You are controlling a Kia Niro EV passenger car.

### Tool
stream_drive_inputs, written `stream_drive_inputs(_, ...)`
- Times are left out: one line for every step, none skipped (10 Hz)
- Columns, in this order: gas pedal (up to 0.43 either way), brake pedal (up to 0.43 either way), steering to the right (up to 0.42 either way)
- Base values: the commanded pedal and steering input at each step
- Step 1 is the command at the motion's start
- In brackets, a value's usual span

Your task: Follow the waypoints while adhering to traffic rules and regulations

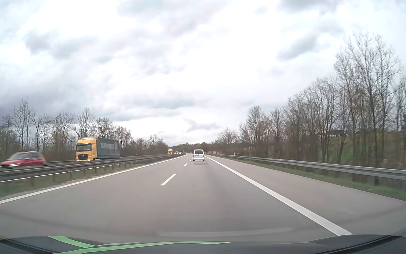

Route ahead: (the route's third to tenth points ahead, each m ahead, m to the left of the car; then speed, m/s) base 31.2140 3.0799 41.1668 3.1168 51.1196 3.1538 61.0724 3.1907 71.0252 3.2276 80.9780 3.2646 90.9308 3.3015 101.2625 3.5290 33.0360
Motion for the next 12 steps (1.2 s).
stream_drive_inputs(0.441, 0.000, -0.004)
stream_drive_inputs(0.441, 0.000, -0.004)
stream_drive_inputs(0.441, 0.000, -0.004)
stream_drive_inputs(0.441, 0.000, -0.004)
stream_drive_inputs(0.441, 0.000, -0.004)
stream_drive_inputs(0.441, 0.000, -0.004)
stream_drive_inputs(0.441, 0.000, -0.004)
stream_drive_inputs(0.441, 0.000, -0.004)
stream_drive_inputs(0.441, 0.000, -0.005)
stream_drive_inputs(0.441, 0.000, -0.005)
stream_drive_inputs(0.441, 0.000, -0.005)
stream_drive_inputs(0.441, 0.000, -0.005)
